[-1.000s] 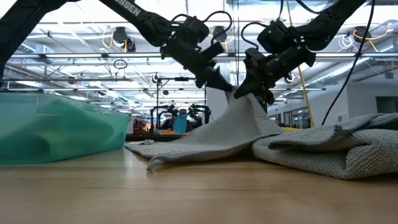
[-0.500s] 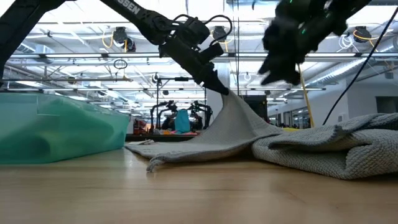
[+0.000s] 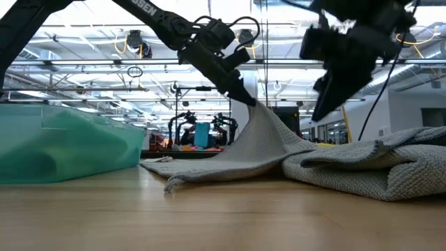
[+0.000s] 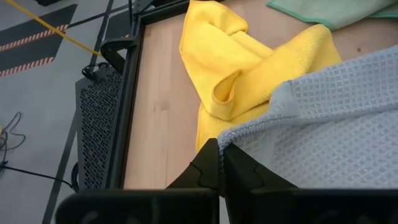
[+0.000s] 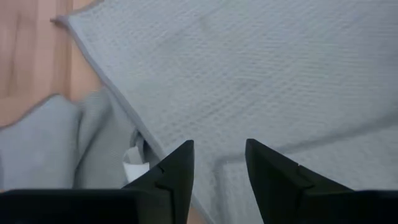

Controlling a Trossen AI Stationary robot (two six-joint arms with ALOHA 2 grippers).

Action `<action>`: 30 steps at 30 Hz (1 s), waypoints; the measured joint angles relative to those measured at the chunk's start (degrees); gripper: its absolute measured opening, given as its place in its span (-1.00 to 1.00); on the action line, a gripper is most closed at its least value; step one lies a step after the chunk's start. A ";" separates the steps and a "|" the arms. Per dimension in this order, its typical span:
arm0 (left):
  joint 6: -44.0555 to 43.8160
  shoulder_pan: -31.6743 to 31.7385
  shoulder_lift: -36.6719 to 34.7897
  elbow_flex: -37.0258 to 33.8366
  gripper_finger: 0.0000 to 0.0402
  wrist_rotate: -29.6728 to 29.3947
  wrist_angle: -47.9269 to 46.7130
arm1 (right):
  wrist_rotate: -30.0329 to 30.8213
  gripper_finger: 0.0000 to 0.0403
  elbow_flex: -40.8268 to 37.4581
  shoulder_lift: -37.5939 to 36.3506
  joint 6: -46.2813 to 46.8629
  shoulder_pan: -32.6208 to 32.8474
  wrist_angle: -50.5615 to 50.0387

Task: Fold microfiber towels
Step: Fold the top gray microfiber cloth

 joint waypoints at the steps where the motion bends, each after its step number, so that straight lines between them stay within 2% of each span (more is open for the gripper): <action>1: -0.12 0.00 0.00 0.00 -0.98 -0.03 -0.07 | -0.12 -0.34 -0.98 0.95 0.01 0.06 2.13; 6: 0.05 0.00 0.00 0.00 -0.95 -0.15 -0.10 | -1.65 -0.34 -6.93 3.87 -0.01 0.03 10.10; 16: 1.06 -0.15 0.02 0.00 -0.98 -0.24 -0.08 | -1.84 -0.35 -14.59 4.00 -1.65 0.14 21.94; 25: 0.86 -0.15 0.04 0.00 -0.98 -0.28 0.01 | -1.60 -0.35 -17.57 6.90 -4.39 0.03 31.05; 30: 0.75 -0.32 0.04 0.00 -0.96 -0.85 -0.10 | -1.58 -0.37 -17.46 11.05 -1.33 0.03 36.08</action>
